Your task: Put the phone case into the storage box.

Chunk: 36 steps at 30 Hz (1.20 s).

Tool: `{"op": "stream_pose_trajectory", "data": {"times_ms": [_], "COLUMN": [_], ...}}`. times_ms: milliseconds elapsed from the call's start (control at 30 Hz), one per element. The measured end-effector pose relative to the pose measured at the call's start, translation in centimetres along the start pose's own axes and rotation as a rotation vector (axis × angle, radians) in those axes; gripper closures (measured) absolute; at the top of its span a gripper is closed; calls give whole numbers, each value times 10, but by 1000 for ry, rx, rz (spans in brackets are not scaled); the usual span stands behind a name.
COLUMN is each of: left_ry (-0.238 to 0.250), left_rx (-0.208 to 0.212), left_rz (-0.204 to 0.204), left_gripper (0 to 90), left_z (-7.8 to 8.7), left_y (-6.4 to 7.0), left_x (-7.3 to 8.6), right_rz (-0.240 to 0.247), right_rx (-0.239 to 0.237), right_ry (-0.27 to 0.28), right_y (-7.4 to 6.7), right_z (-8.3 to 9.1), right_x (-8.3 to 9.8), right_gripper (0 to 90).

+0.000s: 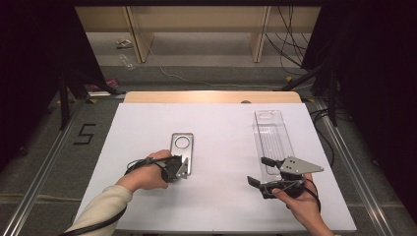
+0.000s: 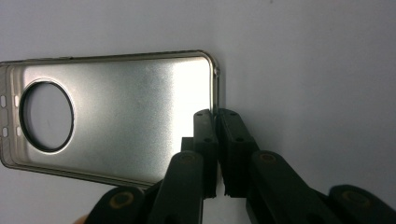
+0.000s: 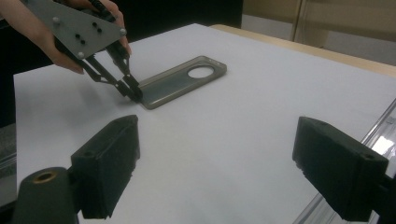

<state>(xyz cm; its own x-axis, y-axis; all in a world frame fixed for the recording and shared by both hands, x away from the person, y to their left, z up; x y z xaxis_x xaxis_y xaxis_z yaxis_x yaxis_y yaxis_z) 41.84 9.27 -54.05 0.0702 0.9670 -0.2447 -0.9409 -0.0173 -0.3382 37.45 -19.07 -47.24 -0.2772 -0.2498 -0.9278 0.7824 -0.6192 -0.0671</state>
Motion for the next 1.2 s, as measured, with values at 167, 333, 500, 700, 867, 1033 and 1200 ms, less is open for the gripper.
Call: {"op": "stream_pose_trajectory", "data": {"times_ms": [167,333,500,700,867,1033,1200], "left_ry": [6,-1,-8,-5,-1,10,18], "left_rx": [-4,0,-5,-26,-32,-41,-46], "left_rz": [-5,-17,-1,-6,-12,-8,-6], "left_gripper": [863,869,876,883,883,883,883], "left_z": [0,1,3,8,11,15,17], "left_y": [1,2,3,0,0,-1,-1], "left_x": [0,2,6,7,6,5,4], "right_rz": [0,2,2,4,5,2,0], "right_rx": [3,4,2,3,3,3,2], "right_ry": [2,5,6,5,5,3,2], "right_y": [1,1,1,1,1,1,1], "right_z": [1,1,2,2,2,2,1], "right_x": [0,-1,-1,-1,-1,0,0], "right_gripper": [160,159,160,160,160,160,160]}}
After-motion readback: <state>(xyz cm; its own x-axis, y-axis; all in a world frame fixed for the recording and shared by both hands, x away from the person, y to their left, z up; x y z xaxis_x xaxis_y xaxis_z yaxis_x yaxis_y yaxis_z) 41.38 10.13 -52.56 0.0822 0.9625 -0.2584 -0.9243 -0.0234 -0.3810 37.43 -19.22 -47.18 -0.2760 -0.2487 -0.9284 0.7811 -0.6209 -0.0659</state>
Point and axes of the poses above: each handheld gripper's, and its own axes: z roughly backward along the jaws, x roughly out of its underside, y roughly to its right, the point moved 8 cm from there along -z, roughly forward along the jaws
